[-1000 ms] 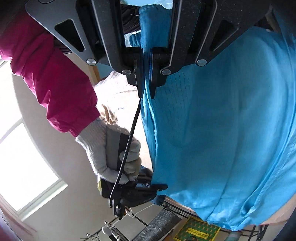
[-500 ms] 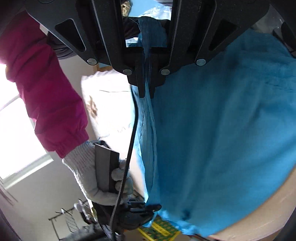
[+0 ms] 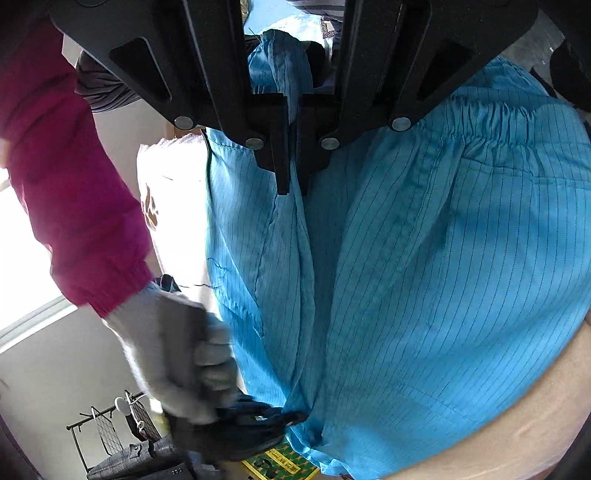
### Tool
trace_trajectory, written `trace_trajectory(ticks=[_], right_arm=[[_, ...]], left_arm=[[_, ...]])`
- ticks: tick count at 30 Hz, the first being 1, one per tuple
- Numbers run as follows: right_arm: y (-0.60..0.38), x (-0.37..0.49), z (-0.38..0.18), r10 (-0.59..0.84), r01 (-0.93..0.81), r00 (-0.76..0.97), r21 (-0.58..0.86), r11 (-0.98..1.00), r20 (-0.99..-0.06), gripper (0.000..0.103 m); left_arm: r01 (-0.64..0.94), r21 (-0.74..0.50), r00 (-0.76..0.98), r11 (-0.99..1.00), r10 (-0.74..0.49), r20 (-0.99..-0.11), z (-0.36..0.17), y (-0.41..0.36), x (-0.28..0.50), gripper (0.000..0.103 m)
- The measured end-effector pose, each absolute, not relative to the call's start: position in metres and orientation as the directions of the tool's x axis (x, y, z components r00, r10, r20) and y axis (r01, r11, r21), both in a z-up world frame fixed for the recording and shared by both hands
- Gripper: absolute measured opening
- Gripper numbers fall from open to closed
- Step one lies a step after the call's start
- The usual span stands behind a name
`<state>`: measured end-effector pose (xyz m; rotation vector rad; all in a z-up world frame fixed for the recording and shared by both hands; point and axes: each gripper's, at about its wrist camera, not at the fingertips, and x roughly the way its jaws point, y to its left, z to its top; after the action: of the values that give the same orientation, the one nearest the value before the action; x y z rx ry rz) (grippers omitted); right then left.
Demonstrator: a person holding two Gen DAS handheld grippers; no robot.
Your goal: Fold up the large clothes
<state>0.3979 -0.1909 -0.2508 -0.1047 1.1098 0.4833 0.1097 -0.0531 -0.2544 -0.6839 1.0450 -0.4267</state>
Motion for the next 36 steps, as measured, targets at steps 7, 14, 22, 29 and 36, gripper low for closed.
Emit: trace_trajectory(ticks=[7, 14, 22, 29, 36], right_arm=[[-0.272, 0.324, -0.174, 0.447, -0.427, 0.39, 0.271, 0.862, -0.805, 0.013], [-0.312, 0.22, -0.18, 0.415, -0.429, 0.325, 0.258, 0.865, -0.85, 0.013], [-0.33, 0.153, -0.257, 0.447, -0.338, 0.174, 0.373, 0.864, -0.877, 0.013], [-0.325, 0.116, -0.276, 0.393, -0.417, 0.092, 0.322, 0.85, -0.915, 0.013], [-0.368, 0.135, -0.266, 0.555, -0.274, 0.143, 0.506, 0.818, -0.819, 0.053]], left_arm=[[0.011, -0.671, 0.462, 0.742, -0.599, -0.655, -0.252, -0.06, 0.108, 0.0], [0.032, -0.637, 0.455, 0.771, -0.578, -0.677, -0.251, -0.076, 0.103, 0.0], [0.055, -0.63, 0.44, 0.774, -0.586, -0.681, -0.239, -0.058, 0.088, 0.002], [0.09, -0.587, 0.513, 0.805, -0.542, -0.666, -0.196, -0.003, 0.06, 0.025], [-0.015, -0.558, 0.543, 0.83, -0.462, -0.702, -0.195, 0.076, 0.073, 0.057]])
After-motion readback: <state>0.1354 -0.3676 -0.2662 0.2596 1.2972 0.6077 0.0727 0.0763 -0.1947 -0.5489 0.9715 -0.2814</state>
